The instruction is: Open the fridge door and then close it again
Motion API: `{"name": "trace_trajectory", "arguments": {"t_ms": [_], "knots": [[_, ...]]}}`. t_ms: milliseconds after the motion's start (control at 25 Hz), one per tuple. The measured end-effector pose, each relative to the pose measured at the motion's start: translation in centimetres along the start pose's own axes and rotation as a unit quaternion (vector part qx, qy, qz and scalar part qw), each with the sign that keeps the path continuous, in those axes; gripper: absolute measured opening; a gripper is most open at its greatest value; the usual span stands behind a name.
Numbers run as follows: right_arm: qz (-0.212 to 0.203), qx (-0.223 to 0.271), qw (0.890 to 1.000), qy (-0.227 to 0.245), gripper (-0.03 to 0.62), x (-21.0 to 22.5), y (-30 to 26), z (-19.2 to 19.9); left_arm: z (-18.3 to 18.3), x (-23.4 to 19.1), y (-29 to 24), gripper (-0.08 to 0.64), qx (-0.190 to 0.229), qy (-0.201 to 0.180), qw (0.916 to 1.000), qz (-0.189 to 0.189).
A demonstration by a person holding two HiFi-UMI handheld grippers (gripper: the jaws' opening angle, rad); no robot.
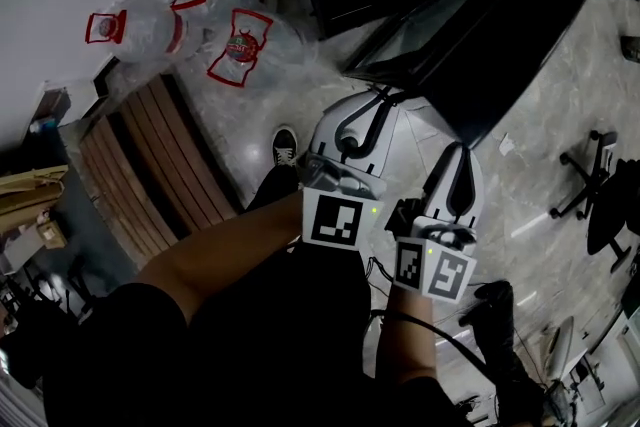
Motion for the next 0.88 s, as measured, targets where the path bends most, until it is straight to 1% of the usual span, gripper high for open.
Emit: {"name": "trace_trajectory", "arguments": {"t_ms": [280, 320, 440, 480, 600, 720, 880], "knots": [[-0.02, -0.006, 1.0, -0.012, 0.015, -1.8, -1.7, 0.3, 0.4, -6.0, -0.9, 0.038, 0.008, -0.012, 0.9996, -0.024], [-0.022, -0.007, 1.0, -0.013, 0.015, -2.0, -1.9, 0.4, 0.7, -7.0, -1.1, 0.041, 0.006, -0.008, 0.9995, -0.031], [-0.03, -0.013, 0.999, -0.021, 0.015, -2.3, -2.1, 0.7, 1.2, -9.6, -1.9, 0.052, -0.011, 0.026, 0.9977, -0.061], [-0.033, -0.015, 0.999, -0.023, 0.015, -2.4, -2.2, 0.9, 1.3, -10.6, -2.3, 0.055, -0.014, 0.032, 0.997, -0.069], [-0.037, -0.021, 0.999, -0.023, 0.015, -2.6, -2.7, 1.1, 1.4, -13.3, -3.6, 0.061, -0.013, 0.027, 0.9965, -0.078], [-0.039, -0.02, 0.999, -0.024, 0.015, -2.7, -3.2, 1.1, 1.3, -14.3, -4.1, 0.066, 0.004, 0.008, 0.9975, -0.071], [-0.049, -0.017, 0.998, -0.021, 0.015, -3.1, -3.8, 0.7, 1.3, -14.2, -3.8, 0.067, 0.014, 0.005, 0.9971, -0.075]]}}
Point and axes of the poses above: the fingertips, and each gripper's own axes: y backward along the fingers, x to its right, z out of its underside, the point moved 9 cm from there along y, backward along the fingers, and after that the axes turned 8 degrees about x, right-handed, at the moved point
